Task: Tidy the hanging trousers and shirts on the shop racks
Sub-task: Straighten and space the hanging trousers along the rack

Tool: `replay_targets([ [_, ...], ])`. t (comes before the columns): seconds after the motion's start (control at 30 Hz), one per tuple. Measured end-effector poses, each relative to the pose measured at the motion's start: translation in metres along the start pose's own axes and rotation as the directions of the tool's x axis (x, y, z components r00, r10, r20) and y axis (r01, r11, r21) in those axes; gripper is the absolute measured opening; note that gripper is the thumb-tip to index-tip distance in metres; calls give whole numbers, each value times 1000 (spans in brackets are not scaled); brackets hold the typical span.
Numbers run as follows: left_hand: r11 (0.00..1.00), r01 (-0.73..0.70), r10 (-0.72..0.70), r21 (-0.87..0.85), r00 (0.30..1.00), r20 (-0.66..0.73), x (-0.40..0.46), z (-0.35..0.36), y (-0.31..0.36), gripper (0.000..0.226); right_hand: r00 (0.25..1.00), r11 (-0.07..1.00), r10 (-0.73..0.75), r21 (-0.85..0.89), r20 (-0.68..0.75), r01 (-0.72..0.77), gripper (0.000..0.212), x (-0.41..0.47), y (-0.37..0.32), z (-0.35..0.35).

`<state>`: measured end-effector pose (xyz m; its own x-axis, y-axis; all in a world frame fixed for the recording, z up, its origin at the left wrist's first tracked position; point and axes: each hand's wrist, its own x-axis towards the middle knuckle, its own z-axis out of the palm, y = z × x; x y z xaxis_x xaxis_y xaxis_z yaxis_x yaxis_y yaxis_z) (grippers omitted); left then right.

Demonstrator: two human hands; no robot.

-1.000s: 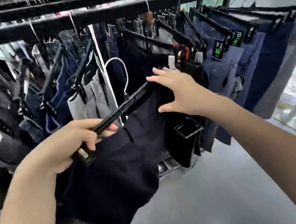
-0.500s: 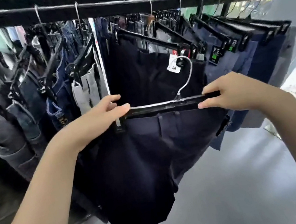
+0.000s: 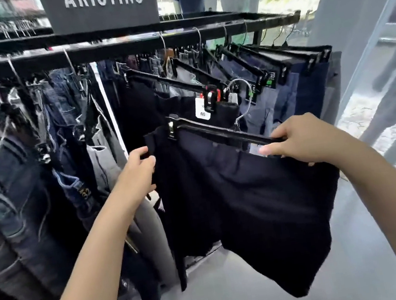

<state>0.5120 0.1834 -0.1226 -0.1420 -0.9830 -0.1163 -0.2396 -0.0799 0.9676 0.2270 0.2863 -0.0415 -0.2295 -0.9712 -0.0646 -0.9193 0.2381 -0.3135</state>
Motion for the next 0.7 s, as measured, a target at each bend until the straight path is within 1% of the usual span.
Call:
replay_targets([
  [0.13, 999, -5, 6, 34, 999, -44, -1, -2, 1, 63, 997, 997, 61, 50, -43, -58, 35, -2, -20, 2],
  [0.2, 998, 25, -20, 52, 996, -86, -2, -3, 1, 66, 996, 996, 55, 73, -69, -50, 34, -3, -29, 3],
  [0.27, 997, 65, -59, 42, 992, -113, -1, -1, 3, 65, 999, 995, 15, 101, -33, -11, 33, -4, -40, 6],
  [0.3, 996, 83, -81, 13, 991, -106, -1, 2, 6, 63, 1000, 992, -14, 126, 2, 13, 32, -3, -47, 7],
  [0.37, 988, 117, -121, -99, 992, -31, -2, 7, 19, 57, 995, 984, -75, 164, 63, 64, 31, 0, -65, 9],
  [0.43, 966, 139, -124, -217, 989, 82, -5, 11, 34, 52, 989, 982, -132, 147, 67, 121, 30, 6, -86, 9],
  [0.5, 955, 127, -88, -268, 984, 155, -4, 15, 47, 48, 984, 978, -170, 134, 59, 161, 31, 14, -105, 11],
  [0.57, 952, 94, -48, -292, 986, 160, 5, 14, 57, 40, 975, 975, -210, 85, 69, 204, 33, 20, -125, 14],
  [0.63, 929, 75, -28, -362, 990, 135, 14, 10, 70, 25, 959, 965, -260, 2, 109, 262, 25, 26, -143, 15],
  [0.67, 918, 79, -34, -388, 992, 122, 18, 7, 78, 20, 954, 961, -274, 7, 122, 275, 22, 31, -150, 15],
  [0.7, 922, 84, -49, -378, 994, 103, 22, 3, 86, 21, 951, 960, -279, 25, 134, 278, 21, 36, -157, 15],
])
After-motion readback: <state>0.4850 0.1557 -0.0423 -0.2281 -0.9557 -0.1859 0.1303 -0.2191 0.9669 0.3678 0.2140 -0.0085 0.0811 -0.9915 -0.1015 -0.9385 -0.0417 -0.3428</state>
